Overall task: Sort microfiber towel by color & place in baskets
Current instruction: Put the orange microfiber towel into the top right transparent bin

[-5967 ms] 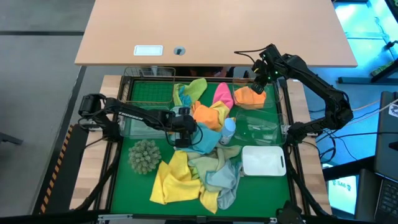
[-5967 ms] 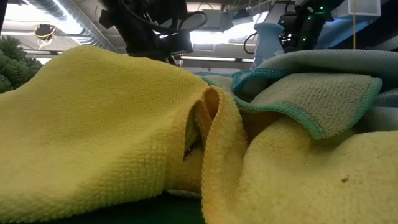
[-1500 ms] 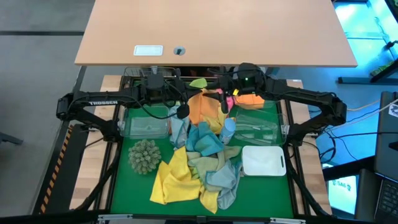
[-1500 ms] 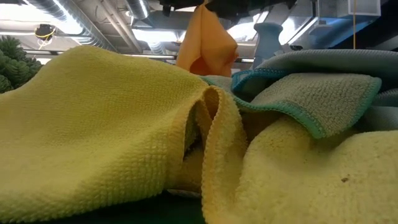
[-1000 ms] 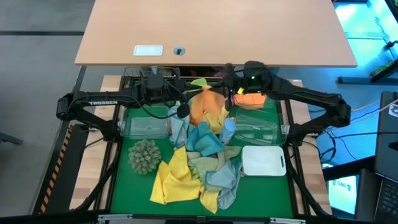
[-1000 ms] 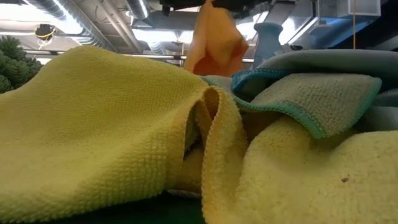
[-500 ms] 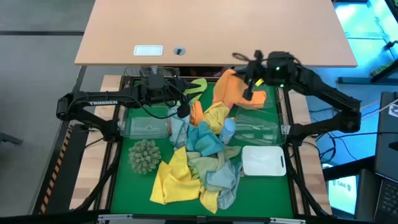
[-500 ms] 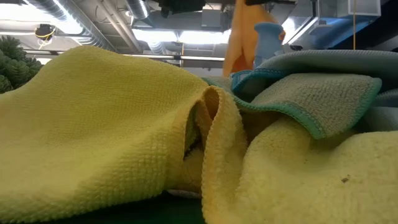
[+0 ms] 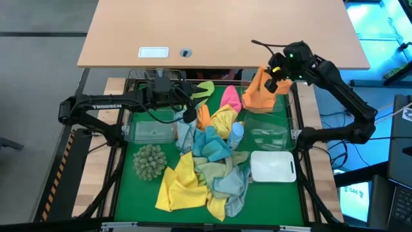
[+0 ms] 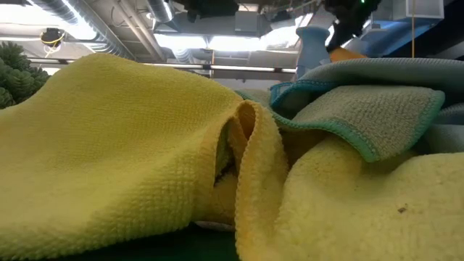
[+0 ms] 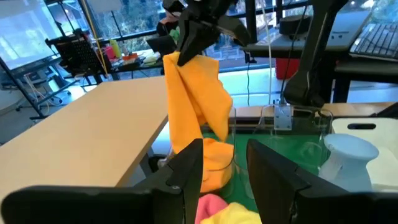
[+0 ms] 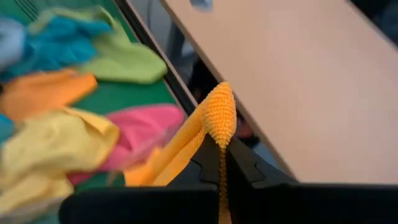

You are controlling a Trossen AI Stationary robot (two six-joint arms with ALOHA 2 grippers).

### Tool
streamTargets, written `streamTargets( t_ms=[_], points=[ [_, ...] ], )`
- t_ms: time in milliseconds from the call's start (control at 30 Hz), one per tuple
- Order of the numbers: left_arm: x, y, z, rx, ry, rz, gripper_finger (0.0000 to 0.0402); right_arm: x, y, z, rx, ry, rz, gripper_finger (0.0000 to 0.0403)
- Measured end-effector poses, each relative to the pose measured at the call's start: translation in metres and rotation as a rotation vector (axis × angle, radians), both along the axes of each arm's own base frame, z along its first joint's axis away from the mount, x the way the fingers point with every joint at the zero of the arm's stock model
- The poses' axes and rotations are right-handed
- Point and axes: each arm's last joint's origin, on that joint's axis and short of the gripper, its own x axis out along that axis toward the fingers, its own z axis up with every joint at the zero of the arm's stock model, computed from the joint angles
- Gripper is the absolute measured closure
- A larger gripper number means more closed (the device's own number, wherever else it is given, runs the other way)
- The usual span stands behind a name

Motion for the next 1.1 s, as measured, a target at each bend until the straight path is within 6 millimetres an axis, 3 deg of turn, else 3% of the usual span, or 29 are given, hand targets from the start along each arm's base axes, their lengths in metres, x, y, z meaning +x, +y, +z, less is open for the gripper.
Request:
streamTargets(
  t_ms=[167, 300, 667, 867, 1100],
  points=[
    [0.000, 0.000, -0.002, -0.003, 0.016, 0.001, 0.0284, -0.011, -0.013, -0.023, 0.064, 0.060, -0.079, 0.0401],
    [0.000, 0.000, -0.002, -0.003, 0.015, 0.000, 0.0284, -0.007, -0.019, -0.049, 0.097, 0.063, -0.067, 0.0401],
    [0.000, 0.000, -0.002, -0.008, 0.015, 0.001, 0.0284, 0.009, -0.038, -0.111, -0.058, -0.032, -0.066, 0.0402],
    [0.000, 0.000, -0.002, -0.009, 0.015, 0.001, 0.0284, 0.001, -0.046, -0.114, -0.188, 0.090, -0.253, 0.0402],
    [0.000, 0.000, -0.002, -0.009, 0.015, 0.001, 0.0284, -0.001, -0.046, -0.114, -0.224, 0.134, -0.322, 0.0402]
  ],
)
